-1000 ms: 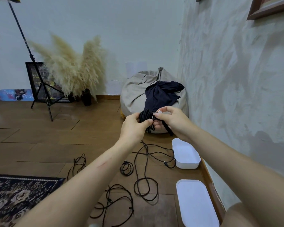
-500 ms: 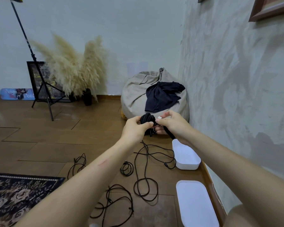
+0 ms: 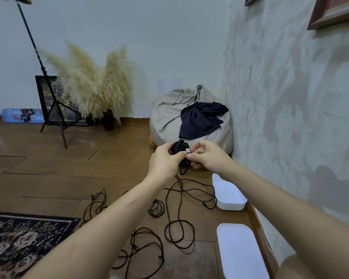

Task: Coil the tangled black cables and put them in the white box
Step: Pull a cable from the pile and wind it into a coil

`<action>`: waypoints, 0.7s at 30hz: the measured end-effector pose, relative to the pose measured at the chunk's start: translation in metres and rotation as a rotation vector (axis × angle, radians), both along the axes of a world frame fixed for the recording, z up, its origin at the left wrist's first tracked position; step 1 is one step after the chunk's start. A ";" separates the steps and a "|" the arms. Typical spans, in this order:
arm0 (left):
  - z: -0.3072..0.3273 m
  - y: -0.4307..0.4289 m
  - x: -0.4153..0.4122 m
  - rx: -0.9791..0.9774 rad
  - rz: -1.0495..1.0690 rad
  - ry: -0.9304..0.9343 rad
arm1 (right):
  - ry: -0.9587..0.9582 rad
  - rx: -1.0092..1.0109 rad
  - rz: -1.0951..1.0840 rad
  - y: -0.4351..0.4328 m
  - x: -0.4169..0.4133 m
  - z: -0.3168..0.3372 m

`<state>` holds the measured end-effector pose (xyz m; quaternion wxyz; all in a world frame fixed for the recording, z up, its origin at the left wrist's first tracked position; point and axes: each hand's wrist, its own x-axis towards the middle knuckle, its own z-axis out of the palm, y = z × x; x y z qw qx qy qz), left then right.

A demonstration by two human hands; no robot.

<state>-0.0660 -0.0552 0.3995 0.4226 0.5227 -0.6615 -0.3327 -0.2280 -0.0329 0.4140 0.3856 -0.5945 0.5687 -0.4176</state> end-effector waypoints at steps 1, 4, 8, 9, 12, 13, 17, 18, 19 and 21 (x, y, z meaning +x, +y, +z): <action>0.000 0.000 0.001 -0.011 -0.009 -0.020 | 0.001 0.009 -0.003 -0.001 -0.001 0.000; -0.001 0.001 0.003 -0.021 -0.042 -0.056 | 0.022 0.018 -0.015 -0.001 -0.007 -0.001; -0.003 0.002 0.001 -0.092 -0.046 -0.147 | 0.108 0.038 -0.019 -0.002 -0.009 -0.001; -0.004 0.003 0.000 -0.105 -0.044 -0.160 | 0.108 0.038 -0.029 -0.002 -0.009 -0.002; -0.005 0.002 -0.001 -0.111 -0.062 -0.155 | 0.006 0.061 -0.047 -0.004 -0.008 -0.002; -0.006 0.001 -0.002 -0.112 -0.065 -0.168 | -0.024 0.085 -0.030 -0.003 -0.008 -0.001; -0.014 -0.002 -0.005 -0.105 -0.066 -0.245 | -0.220 0.230 0.088 -0.005 -0.007 -0.004; -0.017 -0.002 -0.008 -0.101 -0.070 -0.257 | -0.252 0.244 0.097 -0.006 -0.008 -0.005; -0.020 -0.001 -0.011 -0.093 -0.077 -0.268 | -0.225 0.240 0.085 -0.007 -0.009 -0.007; -0.027 0.003 -0.019 -0.075 -0.099 -0.290 | -0.031 0.191 0.006 -0.008 -0.010 -0.011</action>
